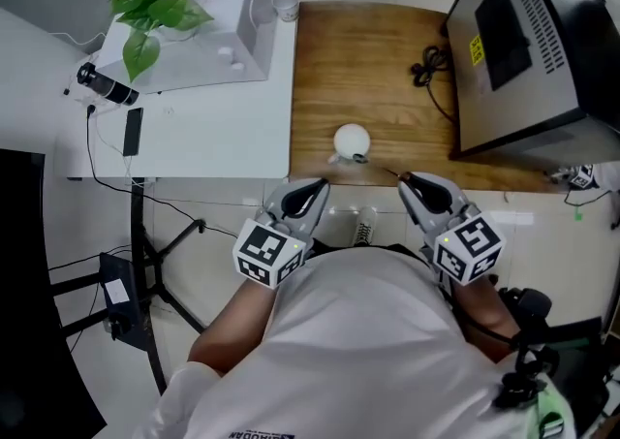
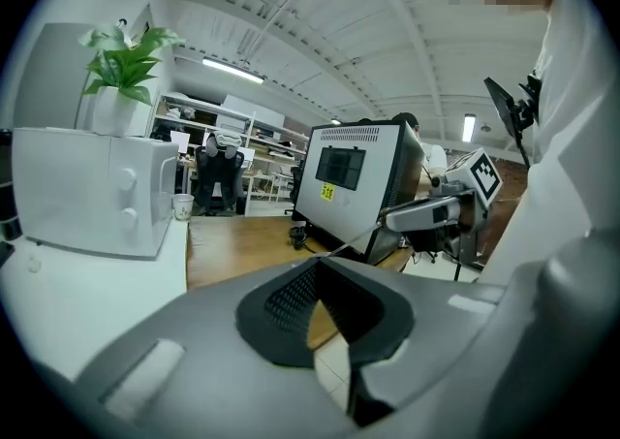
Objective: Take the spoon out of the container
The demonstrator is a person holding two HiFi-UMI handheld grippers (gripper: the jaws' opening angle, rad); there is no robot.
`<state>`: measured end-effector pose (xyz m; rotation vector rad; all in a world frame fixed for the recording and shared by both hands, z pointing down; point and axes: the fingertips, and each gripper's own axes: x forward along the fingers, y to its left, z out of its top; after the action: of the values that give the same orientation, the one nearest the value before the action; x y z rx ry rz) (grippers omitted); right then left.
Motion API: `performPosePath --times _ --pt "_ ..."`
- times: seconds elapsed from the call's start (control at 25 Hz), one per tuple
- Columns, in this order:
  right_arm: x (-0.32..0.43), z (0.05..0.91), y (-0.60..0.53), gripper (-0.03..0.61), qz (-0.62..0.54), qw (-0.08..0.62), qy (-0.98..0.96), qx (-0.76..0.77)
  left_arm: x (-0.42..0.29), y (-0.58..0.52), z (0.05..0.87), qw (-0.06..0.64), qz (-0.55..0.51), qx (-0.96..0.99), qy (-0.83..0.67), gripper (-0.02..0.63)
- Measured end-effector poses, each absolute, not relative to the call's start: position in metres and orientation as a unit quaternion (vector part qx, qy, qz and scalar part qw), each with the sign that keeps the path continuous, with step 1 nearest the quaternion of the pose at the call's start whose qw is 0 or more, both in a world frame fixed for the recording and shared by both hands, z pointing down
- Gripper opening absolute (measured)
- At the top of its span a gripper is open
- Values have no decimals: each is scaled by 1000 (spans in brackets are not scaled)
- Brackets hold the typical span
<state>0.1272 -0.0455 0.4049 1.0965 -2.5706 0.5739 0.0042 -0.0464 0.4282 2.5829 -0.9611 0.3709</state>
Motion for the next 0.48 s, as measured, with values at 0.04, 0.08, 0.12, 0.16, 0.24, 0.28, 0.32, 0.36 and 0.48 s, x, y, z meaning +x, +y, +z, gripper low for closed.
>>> performPosePath --times 0.04,0.08,0.12,0.16,0.24,0.28,0.32,0.36,0.48 --pt "124 403 -40 52 199 141 -890 386 1 -42 427 178 130 916 -335 5" --pt "121 401 -35 52 199 139 -887 393 -2 -36 425 177 130 919 -328 5" --pt "117 399 -28 52 200 137 -884 400 -5 -30 424 176 131 922 -320 5" --pt "112 396 -21 52 201 134 -881 408 -9 -22 423 175 133 925 -310 5" --pt "101 393 -3 52 205 129 -874 422 -20 -5 421 173 136 930 -294 5" --pt "96 392 6 52 206 126 -870 429 -26 3 420 172 135 933 -287 5" --pt "91 392 16 52 207 124 -867 436 -33 10 419 171 134 935 -281 5" --pt "86 392 25 52 209 123 -862 445 -39 17 418 171 132 937 -276 5" --pt "73 396 58 52 215 120 -849 467 -59 44 419 173 128 942 -259 5"
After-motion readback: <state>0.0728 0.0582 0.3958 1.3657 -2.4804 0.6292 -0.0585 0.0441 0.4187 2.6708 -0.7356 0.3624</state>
